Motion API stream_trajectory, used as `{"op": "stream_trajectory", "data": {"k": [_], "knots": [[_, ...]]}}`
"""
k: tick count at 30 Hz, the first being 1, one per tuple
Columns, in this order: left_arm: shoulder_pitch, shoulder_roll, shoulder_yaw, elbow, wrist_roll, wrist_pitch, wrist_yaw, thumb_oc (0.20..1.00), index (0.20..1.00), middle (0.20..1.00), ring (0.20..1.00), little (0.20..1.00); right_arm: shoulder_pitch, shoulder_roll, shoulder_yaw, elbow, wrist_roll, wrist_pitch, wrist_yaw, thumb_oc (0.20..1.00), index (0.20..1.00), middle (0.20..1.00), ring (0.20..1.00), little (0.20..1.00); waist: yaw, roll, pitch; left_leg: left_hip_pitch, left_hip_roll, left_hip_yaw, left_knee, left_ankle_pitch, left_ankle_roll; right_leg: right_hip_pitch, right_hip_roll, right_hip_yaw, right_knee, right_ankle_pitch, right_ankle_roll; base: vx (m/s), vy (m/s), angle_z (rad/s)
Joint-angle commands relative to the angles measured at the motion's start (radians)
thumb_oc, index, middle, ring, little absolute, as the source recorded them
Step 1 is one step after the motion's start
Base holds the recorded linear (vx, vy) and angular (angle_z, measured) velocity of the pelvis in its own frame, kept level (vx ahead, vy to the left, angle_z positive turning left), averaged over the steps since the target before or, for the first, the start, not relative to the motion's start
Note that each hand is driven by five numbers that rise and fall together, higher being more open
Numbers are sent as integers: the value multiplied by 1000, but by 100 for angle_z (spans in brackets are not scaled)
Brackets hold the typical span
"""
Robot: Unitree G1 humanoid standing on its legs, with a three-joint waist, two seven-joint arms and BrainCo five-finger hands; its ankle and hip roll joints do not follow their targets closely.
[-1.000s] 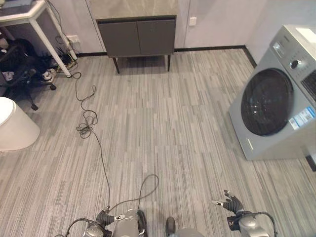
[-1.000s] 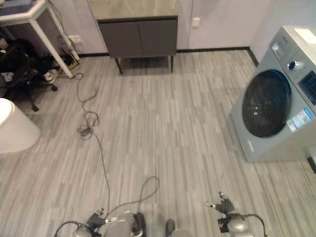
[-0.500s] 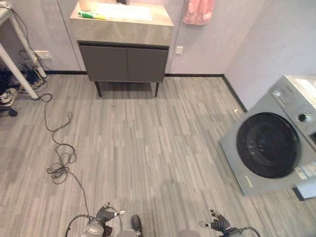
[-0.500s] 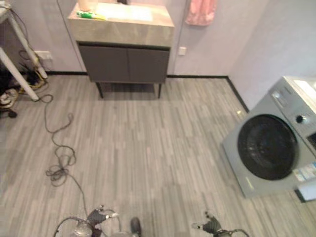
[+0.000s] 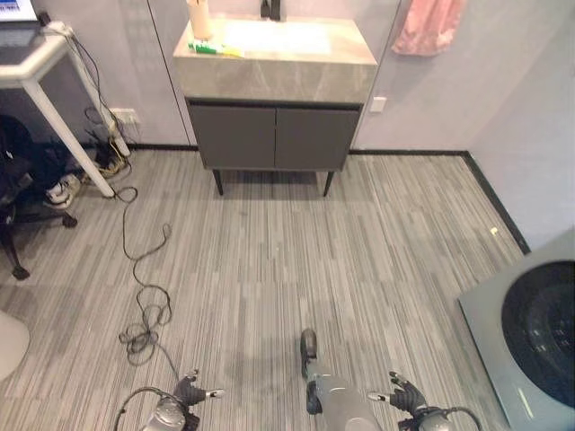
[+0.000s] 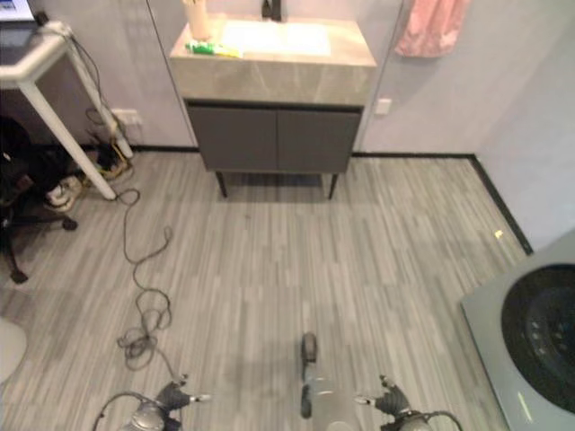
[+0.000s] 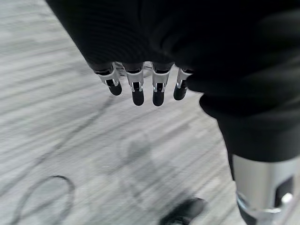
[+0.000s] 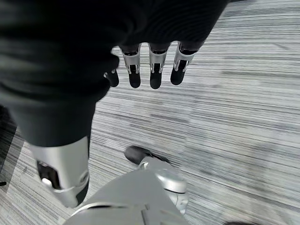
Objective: Put brush and paste in cup on sink, flatten towel.
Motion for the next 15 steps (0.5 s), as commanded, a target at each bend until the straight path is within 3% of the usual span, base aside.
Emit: {"op": "stream_trajectory", "data": {"k": [1, 2, 4, 5, 6, 8, 9, 10, 11, 13, 14, 15], "knots": [[-2, 8, -21, 5, 33, -19, -2, 1000, 1000, 1000, 1000, 1000, -4, -52, -3, -29, 8, -18, -12, 1000, 1000, 1000, 1000, 1000, -28, 23, -16, -83, 112, -26, 85, 113, 14, 75, -42, 90, -63, 133, 74, 448, -175, 30], [0, 2, -29, 1, 38, -16, -6, 1000, 1000, 1000, 1000, 1000, -9, -61, -3, -36, 15, -23, -10, 1000, 1000, 1000, 1000, 1000, -33, 33, -21, -96, 136, -35, 156, 156, -6, 83, -17, 83, -33, 112, 53, 554, -287, 4], [-7, 0, -60, -1, 56, -14, -10, 1000, 1000, 1000, 1000, 1000, -20, -85, -6, -61, 27, -33, -13, 1000, 1000, 1000, 1000, 1000, -22, 13, -24, -218, 176, -43, 452, 320, -40, 164, 6, 73, -33, 64, 2, 447, -288, -7], [-8, 0, -60, -1, 56, -14, -10, 1000, 1000, 1000, 1000, 1000, -20, -85, -7, -61, 27, -33, -13, 1000, 1000, 1000, 1000, 1000, -24, 16, -24, -223, 179, -46, 459, 316, -42, 163, 8, 70, -33, 64, 1, 280, -241, 9], [-12, 5, -59, -7, 55, -11, -5, 1000, 1000, 1000, 1000, 1000, -26, -93, -11, -82, 44, -38, -17, 1000, 1000, 1000, 1000, 1000, -13, -6, -15, -277, 201, -29, 580, 377, -53, 192, 9, 73, -37, 47, -23, 216, -207, 5], [-25, 5, -64, -19, 42, -10, 10, 1000, 1000, 1000, 1000, 1000, -42, -105, -4, -68, 41, -39, -33, 1000, 1000, 1000, 1000, 1000, 14, -38, 7, -373, 212, 14, 697, 355, -36, 237, -4, 74, -39, 16, -48, 355, -241, -2], [-38, 4, -67, -30, 36, -11, 16, 1000, 1000, 1000, 1000, 1000, -44, -111, -2, -54, 27, -32, -45, 1000, 1000, 1000, 1000, 1000, 35, -51, 15, -449, 224, 70, 671, 315, -23, 278, -13, 73, -46, -5, -47, 310, -123, -17], [-38, 4, -67, -30, 35, -11, 16, 1000, 1000, 1000, 1000, 1000, -44, -111, -2, -54, 27, -32, -45, 1000, 1000, 1000, 1000, 1000, 36, -47, 17, -449, 228, 70, 679, 309, -23, 280, -10, 73, -45, -6, -46, 365, -42, -31], [-45, 6, -63, -34, 31, -14, 17, 1000, 1000, 1000, 1000, 1000, -42, -113, -4, -31, 17, -29, -50, 1000, 1000, 1000, 1000, 1000, 40, -48, 12, -494, 254, 152, 581, 292, -16, 314, -19, 57, -57, -18, -40, 250, 7, -20], [-45, 14, -62, -39, 27, -17, 21, 1000, 1000, 1000, 1000, 1000, -37, -113, -3, -18, 12, -28, -51, 1000, 1000, 1000, 1000, 1000, 47, -40, 12, -503, 261, 181, 438, 281, -12, 334, -20, 55, -59, -44, -24, 342, 73, 5], [-45, 16, -63, -42, 32, -15, 25, 1000, 1000, 1000, 1000, 1000, -39, -114, 6, -25, 3, -27, -51, 1000, 1000, 1000, 1000, 1000, 55, -38, 8, -526, 238, 159, 352, 283, -5, 342, -18, 60, -60, -54, -17, 666, 227, -19], [-33, 14, -51, -25, 25, -18, 34, 1000, 1000, 1000, 1000, 1000, -46, -104, 43, -9, -34, -28, -53, 1000, 1000, 1000, 1000, 1000, 93, -11, 4, -557, 209, 5, 69, 373, -12, 408, 6, 87, -74, -96, -5, 813, 271, -30]]}}
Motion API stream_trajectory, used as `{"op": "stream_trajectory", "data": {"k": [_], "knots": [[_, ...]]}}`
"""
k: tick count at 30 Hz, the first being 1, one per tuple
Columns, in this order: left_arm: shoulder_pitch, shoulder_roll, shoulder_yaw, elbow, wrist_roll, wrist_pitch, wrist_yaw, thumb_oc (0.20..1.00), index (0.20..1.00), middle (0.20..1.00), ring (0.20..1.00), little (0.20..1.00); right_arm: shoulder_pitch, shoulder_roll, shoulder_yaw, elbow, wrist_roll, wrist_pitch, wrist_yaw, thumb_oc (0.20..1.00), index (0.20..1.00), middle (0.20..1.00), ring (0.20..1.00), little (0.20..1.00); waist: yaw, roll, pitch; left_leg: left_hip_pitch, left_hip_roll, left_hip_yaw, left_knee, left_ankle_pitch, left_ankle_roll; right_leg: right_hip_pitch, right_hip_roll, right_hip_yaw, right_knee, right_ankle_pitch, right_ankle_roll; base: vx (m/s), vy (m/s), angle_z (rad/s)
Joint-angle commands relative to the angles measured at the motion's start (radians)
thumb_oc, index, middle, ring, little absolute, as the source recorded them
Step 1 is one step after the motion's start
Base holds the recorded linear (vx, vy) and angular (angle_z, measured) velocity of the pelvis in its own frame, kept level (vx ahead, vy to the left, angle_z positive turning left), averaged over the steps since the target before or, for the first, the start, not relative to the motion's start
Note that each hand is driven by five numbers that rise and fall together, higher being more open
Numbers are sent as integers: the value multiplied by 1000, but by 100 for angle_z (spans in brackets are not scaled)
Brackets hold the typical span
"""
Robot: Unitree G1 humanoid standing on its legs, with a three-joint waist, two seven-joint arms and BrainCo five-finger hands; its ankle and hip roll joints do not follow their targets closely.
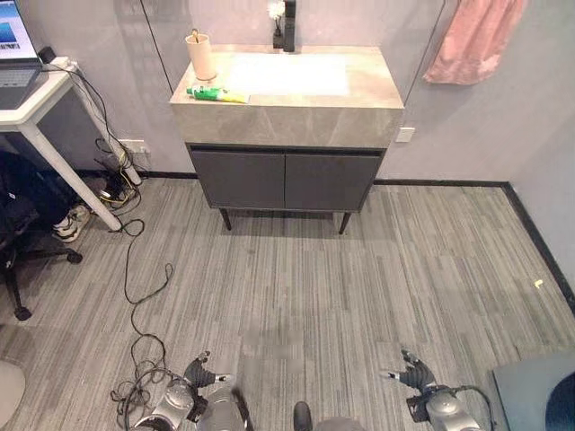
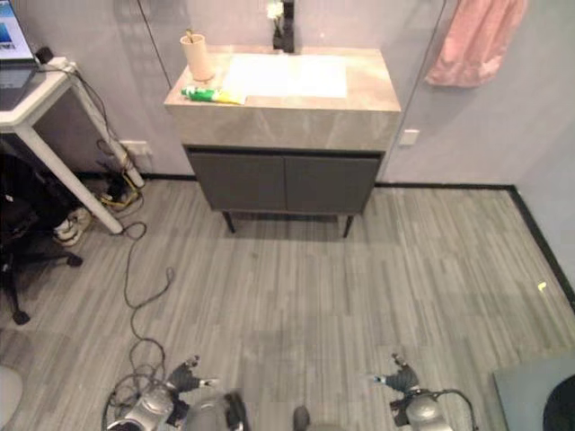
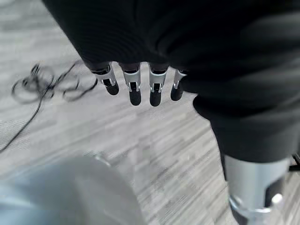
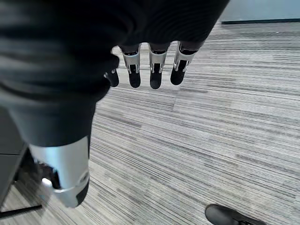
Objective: Put brush and paste in cup on sink, flatten towel.
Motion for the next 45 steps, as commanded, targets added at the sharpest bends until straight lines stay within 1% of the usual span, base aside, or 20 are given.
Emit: {"op": "stream_trajectory", "data": {"k": [1, 5, 7, 9, 10, 11, 12, 13, 17, 18, 21, 22, 24, 29, 30, 31, 34, 37, 40, 45], "knots": [[18, -10, -17, 26, -1, -20, 32, 1000, 1000, 1000, 1000, 1000, 14, -27, 16, -6, -40, -21, -8, 1000, 1000, 1000, 1000, 1000, 45, 32, -26, 52, -16, -128, -266, 169, -13, -57, -8, 20, 98, -5, 137, 707, 237, -39], [50, -8, -3, 44, 4, -17, 22, 1000, 1000, 1000, 1000, 1000, 4, -10, 40, -4, -54, -14, 8, 1000, 1000, 1000, 1000, 1000, 70, 43, -45, 56, -9, -127, -266, 185, -5, -4, -9, 70, 107, -51, 143, 431, 198, -50], [57, -13, -21, 45, 21, -19, 22, 1000, 1000, 1000, 1000, 1000, -12, 4, 57, 9, -59, -15, 10, 1000, 1000, 1000, 1000, 1000, 95, 51, -57, 48, -39, -172, -238, 216, -1, 29, -28, 89, 121, -75, 151, 363, 280, -100], [56, -12, -29, 47, 29, -19, 24, 1000, 1000, 1000, 1000, 1000, -22, 19, 56, 8, -60, -10, 11, 1000, 1000, 1000, 1000, 1000, 102, 45, -67, 30, -68, -159, -181, 180, 19, 41, -74, 99, 152, -76, 172, 371, 347, -62], [57, -8, -30, 39, 29, -20, 23, 1000, 1000, 1000, 1000, 1000, -23, 28, 51, 3, -51, -12, 12, 1000, 1000, 1000, 1000, 1000, 104, 40, -73, 32, -81, -145, -160, 159, 32, 23, -91, 110, 188, -53, 180, 347, 388, -22], [61, 0, -32, 20, 25, -21, 24, 1000, 1000, 1000, 1000, 1000, -29, 42, 56, -28, -39, -11, 18, 1000, 1000, 1000, 1000, 1000, 105, 37, -66, 62, -100, -120, -156, 130, 59, -39, -119, 109, 308, 42, 206, 243, 283, -21], [61, 0, -32, 20, 25, -21, 24, 1000, 1000, 1000, 1000, 1000, -29, 42, 56, -28, -39, -11, 18, 1000, 1000, 1000, 1000, 1000, 107, 39, -68, 59, -96, -119, -155, 131, 59, -43, -116, 112, 308, 45, 205, 295, 379, -32], [57, 6, -43, -3, 26, -24, 22, 1000, 1000, 1000, 1000, 1000, -36, 41, 70, -61, -50, -15, 21, 1000, 1000, 1000, 1000, 1000, 105, 49, -54, 104, -110, -96, -174, 114, 78, -108, -128, 101, 438, 168, 226, 146, 205, -38], [42, 28, -99, -63, 89, -29, 31, 1000, 1000, 1000, 1000, 1000, -40, 30, 47, -106, -31, -16, 6, 1000, 1000, 1000, 1000, 1000, 77, 79, -5, 187, -119, -64, -214, 87, 100, -196, -149, 11, 600, 194, 217, 152, 302, -13], [37, 37, -117, -92, 110, -34, 38, 1000, 1000, 1000, 1000, 1000, -39, 31, 30, -110, -1, -21, 6, 1000, 1000, 1000, 1000, 1000, 57, 84, 3, 208, -120, -66, -225, 79, 101, -226, -113, 9, 634, 163, 214, 227, 308, -5], [30, 45, -111, -90, 100, -33, 38, 1000, 1000, 1000, 1000, 1000, -38, 35, 25, -91, 19, -28, 7, 1000, 1000, 1000, 1000, 1000, 51, 85, 14, 232, -122, -52, -230, 68, 101, -281, -76, -19, 604, 120, 215, 143, 105, -19], [35, 42, -110, -95, 91, -33, 33, 1000, 1000, 1000, 1000, 1000, -35, 31, 29, -78, 7, -27, 6, 1000, 1000, 1000, 1000, 1000, 61, 82, 4, 255, -123, -37, -237, 56, 90, -274, -102, -111, 485, 63, 203, 315, 30, -7], [29, 35, -114, -92, 89, -34, 31, 1000, 1000, 1000, 1000, 1000, -37, 31, 30, -66, 13, -25, 4, 1000, 1000, 1000, 1000, 1000, 54, 77, 5, 287, -123, -37, -245, 36, 80, -299, -85, -129, 370, 40, 199, 323, -18, -22], [18, 17, -108, -57, 106, -30, 29, 1000, 1000, 1000, 1000, 1000, -54, 34, 35, -108, 57, -13, 28, 1000, 1000, 1000, 1000, 1000, 32, 61, 14, 377, -129, -57, -260, -23, 60, -382, -130, -85, 161, 164, 232, 250, -86, -8], [18, 17, -108, -57, 106, -30, 29, 1000, 1000, 1000, 1000, 1000, -54, 33, 35, -108, 57, -13, 28, 1000, 1000, 1000, 1000, 1000, 32, 62, 15, 377, -129, -57, -260, -23, 60, -381, -130, -85, 161, 164, 232, 470, -200, 22], [25, 9, -95, -35, 108, -28, 21, 1000, 1000, 1000, 1000, 1000, -34, 25, 35, -167, 56, -11, 44, 1000, 1000, 1000, 1000, 1000, 12, 50, 11, 433, -131, -87, -259, -63, 44, -393, -133, -9, 121, 191, 242, 364, -162, 31], [24, -1, -91, -6, 106, -26, 25, 1000, 1000, 1000, 1000, 1000, -28, 28, 40, -144, 56, -12, 41, 1000, 1000, 1000, 1000, 1000, 7, 48, 1, 454, -110, -97, -236, -80, 30, -372, -117, 4, 131, 191, 226, 397, -221, 45], [22, -16, -85, -2, 80, -20, 17, 1000, 1000, 1000, 1000, 1000, -30, 15, 48, -98, 36, -10, 39, 1000, 1000, 1000, 1000, 1000, 11, 64, -11, 417, -70, -137, -81, -41, 3, -332, -80, -19, 142, 158, 187, 249, -191, 32], [2, -22, -84, -2, 70, -9, 17, 1000, 1000, 1000, 1000, 1000, -42, -2, 48, -56, 10, -9, 29, 1000, 1000, 1000, 1000, 1000, 18, 56, 3, 298, -21, -141, 203, 68, -34, -265, -72, -65, 135, 123, 141, 237, -254, 22], [-3, -21, -86, -14, 54, -8, 31, 1000, 1000, 1000, 1000, 1000, -34, -12, 33, -51, 27, -3, 15, 1000, 1000, 1000, 1000, 1000, 25, 39, 8, 188, -3, -27, 217, 61, -14, -200, -89, -101, 142, 63, 124, 234, -95, 31]]}}
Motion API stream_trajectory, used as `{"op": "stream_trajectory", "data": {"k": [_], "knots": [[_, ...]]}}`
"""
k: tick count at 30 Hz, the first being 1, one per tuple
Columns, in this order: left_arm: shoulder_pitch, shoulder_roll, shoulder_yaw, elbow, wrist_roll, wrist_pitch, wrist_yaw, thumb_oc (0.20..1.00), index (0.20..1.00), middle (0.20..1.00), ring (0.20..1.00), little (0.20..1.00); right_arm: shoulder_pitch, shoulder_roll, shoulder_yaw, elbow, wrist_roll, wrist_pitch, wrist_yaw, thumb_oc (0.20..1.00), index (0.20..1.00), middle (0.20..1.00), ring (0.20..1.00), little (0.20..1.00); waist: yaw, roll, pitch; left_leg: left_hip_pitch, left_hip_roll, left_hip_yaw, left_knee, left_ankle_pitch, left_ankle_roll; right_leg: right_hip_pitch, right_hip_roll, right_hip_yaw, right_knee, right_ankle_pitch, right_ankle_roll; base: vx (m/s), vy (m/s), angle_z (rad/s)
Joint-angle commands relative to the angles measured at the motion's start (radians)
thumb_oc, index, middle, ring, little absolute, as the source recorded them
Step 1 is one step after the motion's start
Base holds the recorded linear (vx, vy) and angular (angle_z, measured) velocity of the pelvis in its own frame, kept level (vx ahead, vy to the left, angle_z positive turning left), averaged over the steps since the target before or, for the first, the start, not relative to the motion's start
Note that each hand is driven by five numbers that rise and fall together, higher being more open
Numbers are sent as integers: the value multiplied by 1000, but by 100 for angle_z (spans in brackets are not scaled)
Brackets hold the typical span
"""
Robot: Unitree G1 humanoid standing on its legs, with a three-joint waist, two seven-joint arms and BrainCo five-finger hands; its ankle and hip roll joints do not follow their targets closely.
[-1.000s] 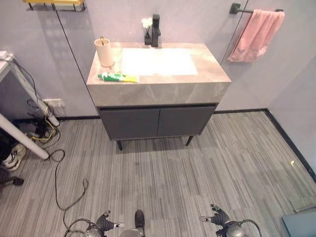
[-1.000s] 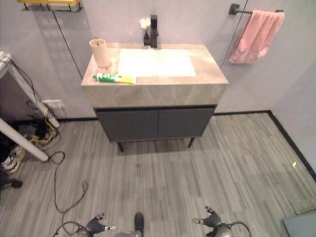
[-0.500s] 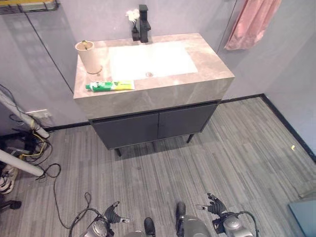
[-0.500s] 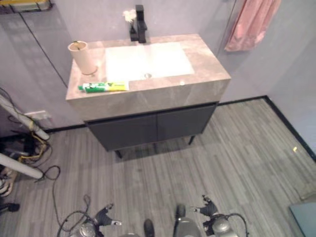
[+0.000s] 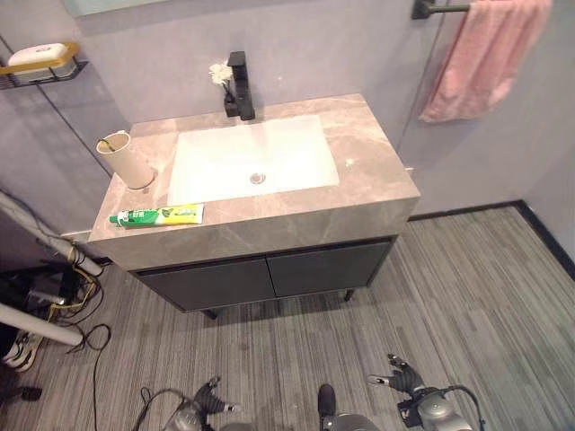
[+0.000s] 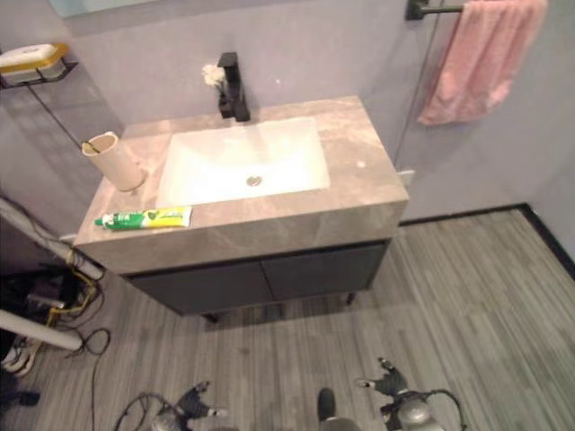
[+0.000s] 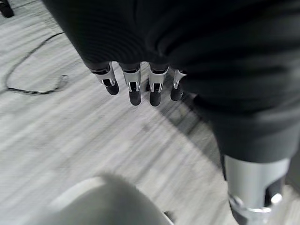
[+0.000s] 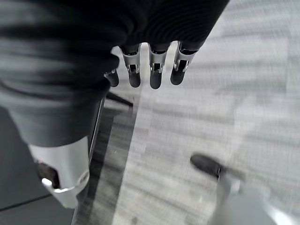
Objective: Put brush and paste in cup on sink, flatten towel.
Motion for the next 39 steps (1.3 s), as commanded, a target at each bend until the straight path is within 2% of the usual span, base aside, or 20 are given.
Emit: {"op": "stream_trajectory", "data": {"k": [1, 2, 4, 6, 7, 9, 11, 13, 15, 16, 18, 19, 22, 23, 25, 27, 30, 33, 36, 39], "knots": [[-35, 26, -4, -14, -21, -5, 16, 1000, 1000, 1000, 1000, 1000, -12, -31, -14, -17, -5, -21, -12, 1000, 1000, 1000, 1000, 1000, -2, 20, 26, 66, -24, 103, -305, 90, 69, -28, -45, 50, 159, -58, 104, 423, 79, 31], [-31, 29, 5, -3, -25, -5, 22, 1000, 1000, 1000, 1000, 1000, -13, -29, -10, -3, -15, -20, -18, 1000, 1000, 1000, 1000, 1000, 10, 24, 19, 38, -26, 102, -449, 83, 74, 1, -41, 44, 160, -87, 116, 334, 79, 25], [-26, 30, 9, 0, -27, -3, 24, 1000, 1000, 1000, 1000, 1000, -13, -27, -6, -2, -19, -21, -19, 1000, 1000, 1000, 1000, 1000, 19, 28, 16, 38, -26, 75, -526, 103, 73, 12, -36, 47, 160, -97, 122, 275, 105, 17], [-21, 32, 18, 19, -31, -3, 27, 1000, 1000, 1000, 1000, 1000, -16, -22, 4, 7, -29, -23, -19, 1000, 1000, 1000, 1000, 1000, 34, 39, 11, 16, 6, 14, -630, 185, 53, 30, -29, 58, 170, -122, 128, 373, 210, -25], [-14, 34, 16, 36, -21, 1, 20, 1000, 1000, 1000, 1000, 1000, -21, -17, 17, 10, -39, -19, -8, 1000, 1000, 1000, 1000, 1000, 39, 41, 9, 9, 41, 3, -657, 220, 43, 52, -33, 71, 192, -145, 133, 432, 301, -49], [2, 39, 19, 64, 4, 8, 12, 1000, 1000, 1000, 1000, 1000, -20, -12, 24, -14, -47, -15, 9, 1000, 1000, 1000, 1000, 1000, 46, 30, -9, 15, 23, -17, -585, 164, 53, 90, -64, 100, 213, -170, 152, 472, 490, -58], [12, 56, 55, 88, -9, 18, 14, 1000, 1000, 1000, 1000, 1000, -6, 8, -13, -11, -28, -12, 8, 1000, 1000, 1000, 1000, 1000, 41, 9, -20, 47, -38, 43, -558, 99, 90, 70, -139, 153, 261, -41, 199, 383, 691, -96], [17, 70, 55, 86, 11, 16, 10, 1000, 1000, 1000, 1000, 1000, -1, 21, -16, -4, -35, -3, 20, 1000, 1000, 1000, 1000, 1000, 44, 4, -15, 75, -96, 67, -561, 51, 130, 29, -200, 185, 313, 89, 217, 183, 542, -74], [17, 74, 57, 83, 12, 18, 9, 1000, 1000, 1000, 1000, 1000, -2, 22, -16, -6, -37, -1, 20, 1000, 1000, 1000, 1000, 1000, 47, 3, -12, 79, -104, 76, -561, 41, 138, 21, -211, 184, 320, 107, 220, 59, 306, -5], [17, 84, 66, 86, 8, 22, 11, 1000, 1000, 1000, 1000, 1000, -14, 28, -16, -7, -35, -1, 18, 1000, 1000, 1000, 1000, 1000, 54, 1, -3, 85, -117, 94, -563, 26, 151, 2, -225, 153, 334, 138, 220, 69, 418, 27], [19, 91, 78, 100, 7, 27, 13, 1000, 1000, 1000, 1000, 1000, -18, 32, -12, -17, -33, -3, 21, 1000, 1000, 1000, 1000, 1000, 57, -1, -1, 103, -122, 111, -576, 16, 158, -13, -213, 122, 355, 132, 222, 90, 295, 21], [30, 98, 92, 111, 10, 31, 7, 1000, 1000, 1000, 1000, 1000, -22, 35, -1, -14, -29, -8, 30, 1000, 1000, 1000, 1000, 1000, 44, 4, 0, 139, -128, 109, -605, 24, 160, -52, -121, 164, 361, 58, 211, 99, 145, 2], [32, 103, 95, 121, 19, 31, 7, 1000, 1000, 1000, 1000, 1000, -21, 35, 4, -19, -30, -10, 34, 1000, 1000, 1000, 1000, 1000, 43, 7, -2, 150, -124, 107, -613, 31, 157, -66, -88, 166, 349, 20, 205, 110, 93, -9], [36, 109, 89, 116, 30, 29, -1, 1000, 1000, 1000, 1000, 1000, -15, 29, 16, -29, -33, -14, 38, 1000, 1000, 1000, 1000, 1000, 35, 5, 3, 165, -129, 95, -621, 29, 157, -80, -36, 169, 312, -41, 189, 105, 31, 2], [40, 103, 79, 108, 41, 27, -5, 1000, 1000, 1000, 1000, 1000, -14, 17, 22, -34, -53, -12, 36, 1000, 1000, 1000, 1000, 1000, 52, -8, 3, 183, -137, 100, -631, 28, 150, -51, -67, 61, 245, -23, 196, 89, -2, 26], [45, 98, 77, 104, 40, 25, -5, 1000, 1000, 1000, 1000, 1000, -15, 11, 23, -32, -58, -11, 36, 1000, 1000, 1000, 1000, 1000, 50, -7, 1, 191, -138, 99, -644, 30, 147, -43, -55, 74, 223, -22, 196, 34, -35, 20], [53, 90, 82, 96, 30, 21, -6, 1000, 1000, 1000, 1000, 1000, -26, -1, 23, -9, -74, -11, 30, 1000, 1000, 1000, 1000, 1000, 71, -4, -2, 198, -129, 105, -657, 48, 129, -12, -54, 49, 161, -24, 190, 16, -118, 5], [52, 89, 71, 77, 30, 16, -8, 1000, 1000, 1000, 1000, 1000, -29, -11, 26, -10, -82, -15, 21, 1000, 1000, 1000, 1000, 1000, 78, 2, 7, 185, -122, 79, -663, 62, 116, -7, -40, 62, 135, -34, 176, -43, -118, 8], [48, 91, 55, 55, 29, 8, 0, 1000, 1000, 1000, 1000, 1000, -47, -27, 45, -4, -107, -19, 10, 1000, 1000, 1000, 1000, 1000, 93, 17, 31, 133, -113, 41, -650, 85, 97, -12, -33, 37, 113, -38, 160, -108, -167, 38], [35, 101, 29, 17, 38, -3, 6, 1000, 1000, 1000, 1000, 1000, -77, -42, 53, 9, -108, -20, 3, 1000, 1000, 1000, 1000, 1000, 105, 33, 66, 49, -117, -11, -583, 100, 82, -38, -31, 21, 119, -42, 147, -131, -143, 51]]}}
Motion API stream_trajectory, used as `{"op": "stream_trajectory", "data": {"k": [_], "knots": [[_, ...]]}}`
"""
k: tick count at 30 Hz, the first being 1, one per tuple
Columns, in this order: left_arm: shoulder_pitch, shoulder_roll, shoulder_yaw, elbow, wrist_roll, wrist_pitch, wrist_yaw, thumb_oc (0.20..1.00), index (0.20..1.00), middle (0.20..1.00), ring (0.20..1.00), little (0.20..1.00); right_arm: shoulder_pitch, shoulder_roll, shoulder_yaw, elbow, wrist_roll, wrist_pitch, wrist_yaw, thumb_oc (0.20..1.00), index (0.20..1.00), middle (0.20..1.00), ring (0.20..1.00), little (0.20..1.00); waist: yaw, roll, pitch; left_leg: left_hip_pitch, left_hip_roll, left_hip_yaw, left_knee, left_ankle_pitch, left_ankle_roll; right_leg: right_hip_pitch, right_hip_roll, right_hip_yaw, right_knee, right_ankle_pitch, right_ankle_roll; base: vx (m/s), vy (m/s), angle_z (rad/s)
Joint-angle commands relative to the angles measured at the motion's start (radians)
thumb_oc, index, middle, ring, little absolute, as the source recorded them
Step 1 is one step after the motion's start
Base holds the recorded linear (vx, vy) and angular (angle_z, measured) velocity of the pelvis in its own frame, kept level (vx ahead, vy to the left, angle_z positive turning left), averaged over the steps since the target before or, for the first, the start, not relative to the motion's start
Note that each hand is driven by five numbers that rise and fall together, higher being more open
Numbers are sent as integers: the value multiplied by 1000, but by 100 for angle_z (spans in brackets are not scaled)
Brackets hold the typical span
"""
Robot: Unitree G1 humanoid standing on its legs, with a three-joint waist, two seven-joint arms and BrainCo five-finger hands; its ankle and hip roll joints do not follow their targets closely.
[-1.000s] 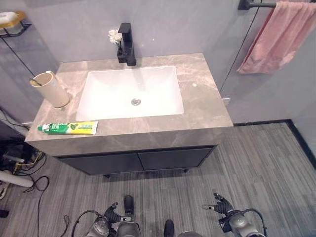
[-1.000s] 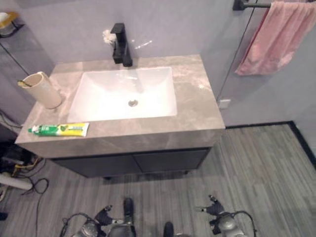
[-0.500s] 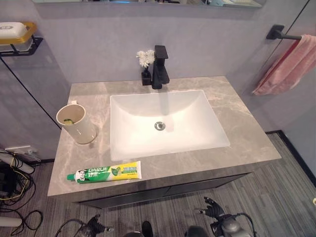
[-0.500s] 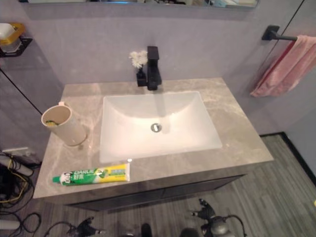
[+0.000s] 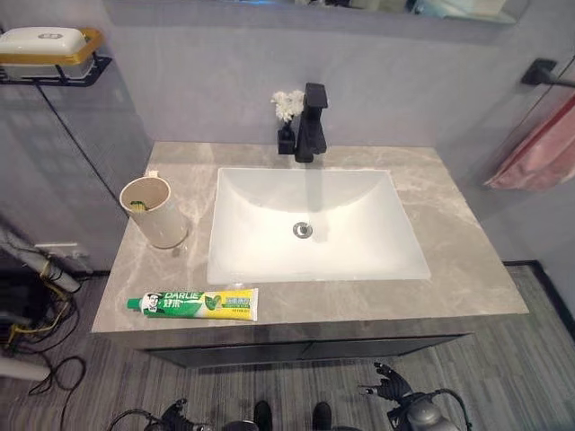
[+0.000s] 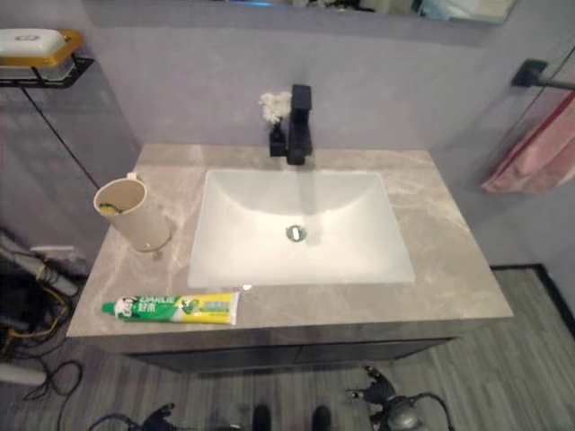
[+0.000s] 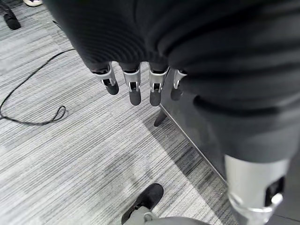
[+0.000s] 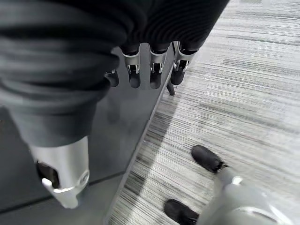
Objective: Put brush and paste in cup on sink, flatten towel.
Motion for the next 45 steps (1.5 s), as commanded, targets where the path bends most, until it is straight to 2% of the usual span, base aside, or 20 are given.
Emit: {"op": "stream_trajectory", "data": {"k": [1, 3, 6, 7, 10, 11, 13, 14, 17, 20, 22, 23, 24, 25, 27, 28, 32, 35, 37, 45], "knots": [[-57, 15, -60, -10, 49, -24, 12, 1000, 1000, 1000, 1000, 1000, -73, -74, 8, -2, -18, -24, -24, 1000, 1000, 1000, 1000, 1000, 17, 18, 70, -66, 101, 5, 81, 66, -86, -45, -4, 36, 132, -20, 4, -118, -137, 43], [-56, 78, -142, -125, 155, -51, 28, 1000, 1000, 1000, 1000, 1000, -99, -100, 32, 4, -76, -31, -52, 1000, 1000, 1000, 1000, 1000, 32, 19, 87, -86, 79, -83, 118, 64, -98, -59, -5, 37, 148, -20, -3, -99, -89, 28], [5, 168, -161, -298, 186, -77, 3, 1000, 1000, 1000, 1000, 1000, -90, -151, -8, 5, -86, -38, -71, 1000, 1000, 1000, 1000, 1000, 15, 12, 84, -64, 166, 22, 114, 63, -102, -70, -42, -20, 156, -19, 6, -89, 8, 37], [20, 189, -160, -311, 190, -83, 4, 1000, 1000, 1000, 1000, 1000, -90, -156, -19, 59, -95, -30, -78, 1000, 1000, 1000, 1000, 1000, 24, 20, 73, -34, 198, 13, 86, 75, -112, -68, -46, -42, 158, -29, 8, 0, 81, 120], [45, 249, -183, -368, 254, -106, 17, 1000, 1000, 1000, 1000, 1000, -90, -166, -59, 129, -83, -33, -79, 1000, 1000, 1000, 1000, 1000, 14, 53, 58, 9, 205, -9, -10, 76, -128, -59, -80, -75, 167, -31, 27, 26, 212, 87], [65, 289, -192, -414, 305, -116, 36, 1000, 1000, 1000, 1000, 1000, -100, -157, -60, 159, -98, -32, -84, 1000, 1000, 1000, 1000, 1000, 27, 75, 54, 27, 186, -19, -48, 73, -123, -58, -97, -77, 167, -27, 35, 22, 221, 62], [65, 343, -223, -488, 388, -118, 59, 1000, 1000, 1000, 1000, 1000, -114, -152, -51, 173, -119, -31, -99, 1000, 1000, 1000, 1000, 1000, 32, 81, 52, 38, 173, -18, -71, 73, -119, -61, -110, -73, 169, -22, 44, 9, 222, 38], [92, 403, -190, -617, 405, -116, 52, 1000, 1000, 1000, 1000, 1000, -130, -146, -53, 166, -132, -32, -113, 1000, 1000, 1000, 1000, 1000, 44, 87, 51, 47, 160, -8, -85, 73, -113, -64, -122, -73, 173, -14, 50, 1, 256, 15], [168, 434, -84, -754, 340, -143, 49, 1000, 1000, 1000, 1000, 1000, -124, -119, -44, 135, -152, -25, -109, 1000, 1000, 1000, 1000, 1000, 60, 85, 58, 53, 141, -5, -95, 65, -100, -64, -146, -68, 172, 5, 65, -13, 175, 6], [205, 488, -54, -875, 323, -173, 53, 1000, 1000, 1000, 1000, 1000, -128, -91, -17, 123, -187, -20, -109, 1000, 1000, 1000, 1000, 1000, 76, 83, 57, 50, 128, -9, -97, 56, -96, -60, -161, -75, 154, 25, 78, -28, 93, 8], [232, 558, -30, -966, 334, -211, 75, 1000, 1000, 1000, 1000, 1000, -128, -86, 4, 109, -208, -28, -113, 1000, 1000, 1000, 1000, 1000, 88, 85, 57, 47, 123, -11, -97, 56, -97, -56, -165, -82, 144, 34, 83, -12, 21, 1], [261, 639, -6, -1067, 351, -243, 99, 1000, 1000, 1000, 1000, 1000, -125, -85, 10, 127, -216, -30, -117, 1000, 1000, 1000, 1000, 1000, 98, 88, 56, 44, 123, -13, -97, 55, -99, -52, -171, -90, 134, 41, 89, -18, 33, 2], [277, 648, 8, -1082, 348, -240, 94, 1000, 1000, 1000, 1000, 1000, -125, -80, 11, 128, -217, -31, -118, 1000, 1000, 1000, 1000, 1000, 97, 84, 55, 45, 123, -13, -97, 55, -99, -51, -170, -90, 132, 42, 90, -21, 37, 2], [323, 712, 49, -1158, 331, -265, 99, 1000, 1000, 1000, 1000, 1000, -120, -77, 0, 173, -223, -29, -121, 1000, 1000, 1000, 1000, 1000, 110, 90, 53, 45, 122, -14, -97, 52, -102, -41, -176, -102, 117, 49, 95, 0, 0, 0], [356, 744, 99, -1219, 306, -266, 87, 1000, 1000, 1000, 1000, 1000, -118, -76, -11, 200, -222, -24, -119, 1000, 1000, 1000, 1000, 1000, 116, 95, 51, 45, 122, -17, -97, 51, -104, -34, -179, -110, 108, 53, 98, -9, 14, 3], [405, 778, 204, -1313, 226, -277, 69, 1000, 1000, 1000, 1000, 1000, -103, -78, -44, 244, -219, -5, -113, 1000, 1000, 1000, 1000, 1000, 132, 110, 44, 43, 119, -21, -97, 54, -108, -21, -185, -126, 92, 59, 102, -1, 6, 4], [460, 803, 362, -1448, 140, -285, 100, 1000, 1000, 1000, 1000, 1000, -93, -75, -77, 288, -205, 16, -117, 1000, 1000, 1000, 1000, 1000, 133, 118, 37, 33, 118, -31, -97, 61, -118, -8, -189, -145, 62, 77, 109, -19, -11, 17], [427, 761, 412, -1474, 68, -276, 132, 1000, 1000, 1000, 1000, 1000, -83, -77, -96, 272, -171, 23, -116, 1000, 1000, 1000, 1000, 1000, 124, 123, 32, 18, 122, -33, -97, 70, -126, -10, -189, -148, 42, 90, 110, -34, -27, 10], [380, 680, 442, -1475, -132, -257, 65, 1000, 1000, 1000, 1000, 1000, -62, -76, -106, 252, -146, 34, -91, 1000, 1000, 1000, 1000, 1000, 110, 127, 28, 7, 125, -25, -97, 74, -129, -17, -185, -138, 28, 100, 110, -24, -14, 9], [316, 732, 538, -1531, -165, -262, 9, 1000, 1000, 1000, 1000, 1000, -13, -76, -76, 255, -208, 46, -39, 1000, 1000, 1000, 1000, 1000, 83, 129, 15, 4, 135, 5, -97, 61, -131, -43, -175, -96, 5, 119, 115, 5, 20, -14]]}}
